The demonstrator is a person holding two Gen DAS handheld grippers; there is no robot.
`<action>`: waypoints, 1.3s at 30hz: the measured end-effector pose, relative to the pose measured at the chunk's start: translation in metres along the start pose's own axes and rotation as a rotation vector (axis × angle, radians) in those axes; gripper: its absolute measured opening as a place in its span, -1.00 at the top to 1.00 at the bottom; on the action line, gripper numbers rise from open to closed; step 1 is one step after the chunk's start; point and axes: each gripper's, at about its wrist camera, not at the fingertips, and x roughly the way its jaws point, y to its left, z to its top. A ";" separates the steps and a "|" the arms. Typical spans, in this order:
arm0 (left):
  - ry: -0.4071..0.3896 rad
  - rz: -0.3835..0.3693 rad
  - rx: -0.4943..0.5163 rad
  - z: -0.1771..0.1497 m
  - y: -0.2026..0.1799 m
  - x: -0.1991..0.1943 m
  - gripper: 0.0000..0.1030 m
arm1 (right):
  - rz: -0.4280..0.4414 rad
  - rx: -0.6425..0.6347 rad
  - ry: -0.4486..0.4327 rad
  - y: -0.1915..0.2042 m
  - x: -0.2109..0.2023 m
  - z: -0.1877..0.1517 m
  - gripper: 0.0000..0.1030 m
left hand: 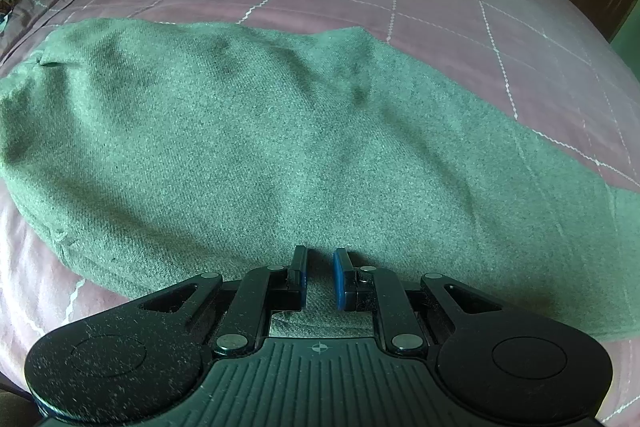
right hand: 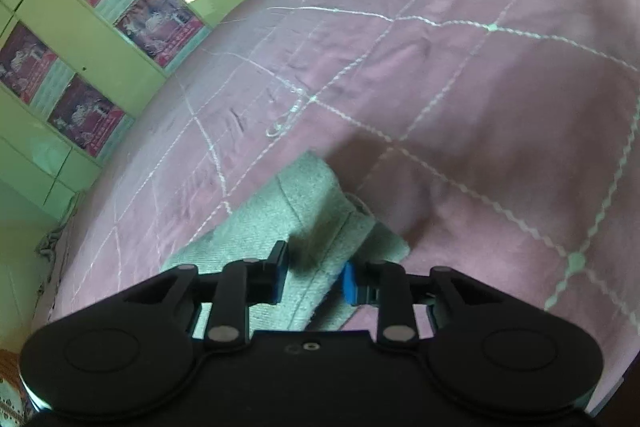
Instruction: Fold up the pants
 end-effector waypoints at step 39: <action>-0.021 0.017 0.021 -0.003 -0.002 -0.002 0.73 | -0.036 -0.106 0.089 0.014 0.012 0.004 0.70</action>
